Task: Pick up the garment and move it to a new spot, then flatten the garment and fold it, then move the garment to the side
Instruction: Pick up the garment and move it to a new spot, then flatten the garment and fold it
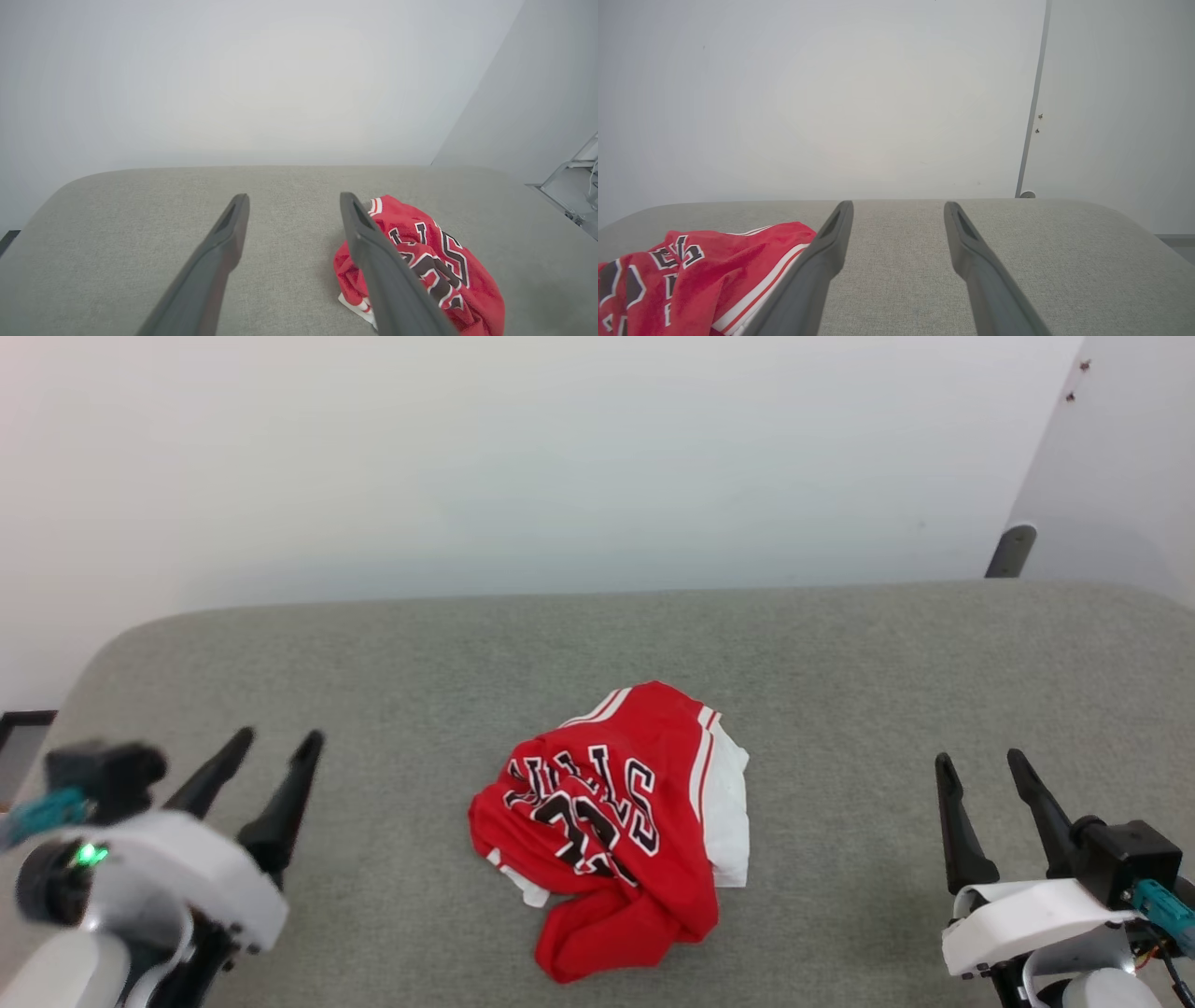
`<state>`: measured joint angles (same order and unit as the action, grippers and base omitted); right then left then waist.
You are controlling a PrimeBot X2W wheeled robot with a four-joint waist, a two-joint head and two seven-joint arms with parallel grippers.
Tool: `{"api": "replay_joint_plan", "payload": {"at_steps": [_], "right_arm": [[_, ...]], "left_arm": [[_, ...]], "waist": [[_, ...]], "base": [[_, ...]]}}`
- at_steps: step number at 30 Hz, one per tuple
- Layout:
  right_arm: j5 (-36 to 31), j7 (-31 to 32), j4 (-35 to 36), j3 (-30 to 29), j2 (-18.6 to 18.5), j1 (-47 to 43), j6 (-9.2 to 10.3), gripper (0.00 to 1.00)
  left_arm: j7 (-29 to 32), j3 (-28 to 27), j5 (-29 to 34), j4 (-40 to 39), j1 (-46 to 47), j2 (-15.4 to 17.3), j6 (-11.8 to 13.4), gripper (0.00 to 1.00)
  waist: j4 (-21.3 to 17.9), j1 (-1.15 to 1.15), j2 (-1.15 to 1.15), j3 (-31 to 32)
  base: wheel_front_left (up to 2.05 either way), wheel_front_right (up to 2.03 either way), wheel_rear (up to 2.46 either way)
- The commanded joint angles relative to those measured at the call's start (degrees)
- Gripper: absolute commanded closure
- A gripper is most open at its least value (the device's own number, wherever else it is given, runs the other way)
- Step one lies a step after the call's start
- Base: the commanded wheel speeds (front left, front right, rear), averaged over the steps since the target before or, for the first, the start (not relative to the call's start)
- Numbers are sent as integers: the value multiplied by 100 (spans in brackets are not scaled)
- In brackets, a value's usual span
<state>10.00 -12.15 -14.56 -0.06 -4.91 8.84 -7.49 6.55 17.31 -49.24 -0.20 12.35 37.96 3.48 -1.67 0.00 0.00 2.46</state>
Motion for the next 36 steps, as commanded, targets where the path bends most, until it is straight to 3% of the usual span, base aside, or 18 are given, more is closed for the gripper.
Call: {"api": "replay_joint_plan", "payload": {"at_steps": [1, 8, 17, 36], "right_arm": [[13, -45, -15, -25, -25, -58, 0, 0], [5, -128, -63, -115, -84, -175, 0, 0], [-66, -205, -65, -246, -96, -358, 0, 0], [-155, -257, -40, -332, -2, -561, 0, 0]], "left_arm": [[-157, -78, 33, -11, -167, 11, -21, 0], [-1130, -474, 142, -70, -983, 118, -20, 0], [-2017, -788, 275, 125, -1673, -53, -104, 0], [-2169, -1407, 847, 434, -2124, -539, -679, 0]], "waist": [[87, 0, 0, 76], [309, 0, 0, 204], [550, 0, 0, 321], [726, 0, 0, 446]], "base": [[0, 0, 0], [0, 0, 0], [0, 0, 0], [0, 0, 0]]}}
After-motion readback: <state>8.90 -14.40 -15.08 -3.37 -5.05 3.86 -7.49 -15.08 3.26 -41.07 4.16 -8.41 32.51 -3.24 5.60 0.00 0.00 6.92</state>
